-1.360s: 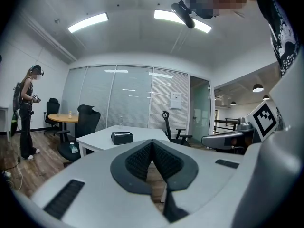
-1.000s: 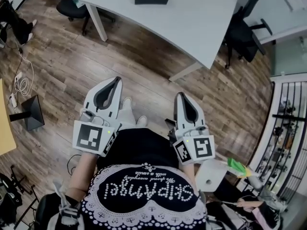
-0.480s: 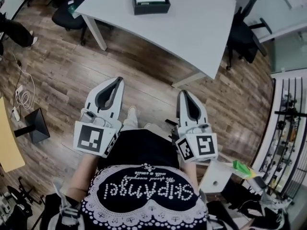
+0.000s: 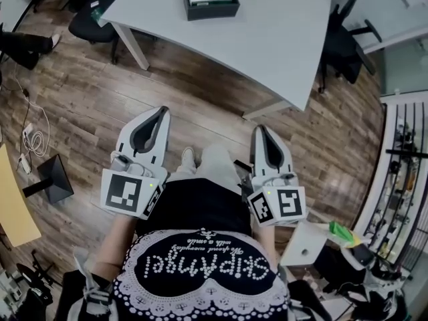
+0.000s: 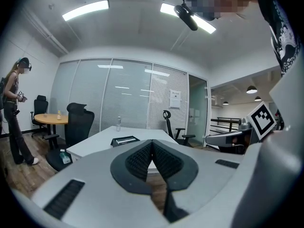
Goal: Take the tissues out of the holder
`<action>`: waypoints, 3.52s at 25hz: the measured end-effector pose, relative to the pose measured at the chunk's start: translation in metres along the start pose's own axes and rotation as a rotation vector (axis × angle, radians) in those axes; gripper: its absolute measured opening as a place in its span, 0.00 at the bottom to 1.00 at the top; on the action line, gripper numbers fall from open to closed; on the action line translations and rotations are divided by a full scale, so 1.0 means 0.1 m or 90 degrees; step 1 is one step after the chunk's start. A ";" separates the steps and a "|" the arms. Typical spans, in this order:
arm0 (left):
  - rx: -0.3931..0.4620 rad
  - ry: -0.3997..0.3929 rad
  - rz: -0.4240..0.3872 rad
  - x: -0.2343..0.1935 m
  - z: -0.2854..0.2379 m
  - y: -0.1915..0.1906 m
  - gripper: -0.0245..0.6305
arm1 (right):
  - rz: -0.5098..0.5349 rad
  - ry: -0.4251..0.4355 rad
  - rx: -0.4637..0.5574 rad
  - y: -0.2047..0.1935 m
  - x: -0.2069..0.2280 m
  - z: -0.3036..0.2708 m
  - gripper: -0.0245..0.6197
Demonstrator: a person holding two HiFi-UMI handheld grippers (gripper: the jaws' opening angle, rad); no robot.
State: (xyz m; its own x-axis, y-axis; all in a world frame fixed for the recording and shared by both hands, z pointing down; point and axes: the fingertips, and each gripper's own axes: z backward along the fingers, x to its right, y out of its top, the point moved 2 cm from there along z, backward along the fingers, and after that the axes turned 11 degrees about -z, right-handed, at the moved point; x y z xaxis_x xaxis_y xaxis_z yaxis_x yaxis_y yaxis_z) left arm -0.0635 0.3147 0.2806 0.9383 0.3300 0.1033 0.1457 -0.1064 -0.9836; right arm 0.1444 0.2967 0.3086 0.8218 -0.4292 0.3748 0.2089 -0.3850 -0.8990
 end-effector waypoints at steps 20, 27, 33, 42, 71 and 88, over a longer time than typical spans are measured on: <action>-0.035 0.064 0.047 -0.14 -1.12 0.01 0.08 | -0.001 0.065 -0.065 0.37 0.71 -1.15 0.09; -0.024 0.079 0.038 -0.09 -1.56 0.10 0.08 | 0.012 0.094 -0.074 0.57 1.04 -1.50 0.09; -0.013 0.097 0.031 -0.22 -1.73 0.19 0.08 | 0.019 0.102 -0.065 0.74 1.10 -1.71 0.09; -0.017 0.118 0.029 -0.15 -1.99 0.23 0.08 | 0.011 0.091 -0.074 0.82 1.49 -1.74 0.09; -0.029 0.155 0.026 -0.45 -2.07 0.21 0.08 | -0.017 0.089 -0.082 0.78 1.52 -1.95 0.09; -0.037 0.111 0.041 -1.72 -2.81 0.12 0.08 | -0.021 0.044 -0.085 1.02 1.14 -3.21 0.09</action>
State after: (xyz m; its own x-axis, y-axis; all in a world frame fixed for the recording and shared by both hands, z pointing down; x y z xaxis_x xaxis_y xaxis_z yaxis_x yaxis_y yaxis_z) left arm -0.1351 -0.0070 0.2927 0.9857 0.1535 0.0697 0.0968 -0.1775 -0.9793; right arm 0.0896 -0.0537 0.3330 0.7765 -0.4679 0.4220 0.1583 -0.5033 -0.8495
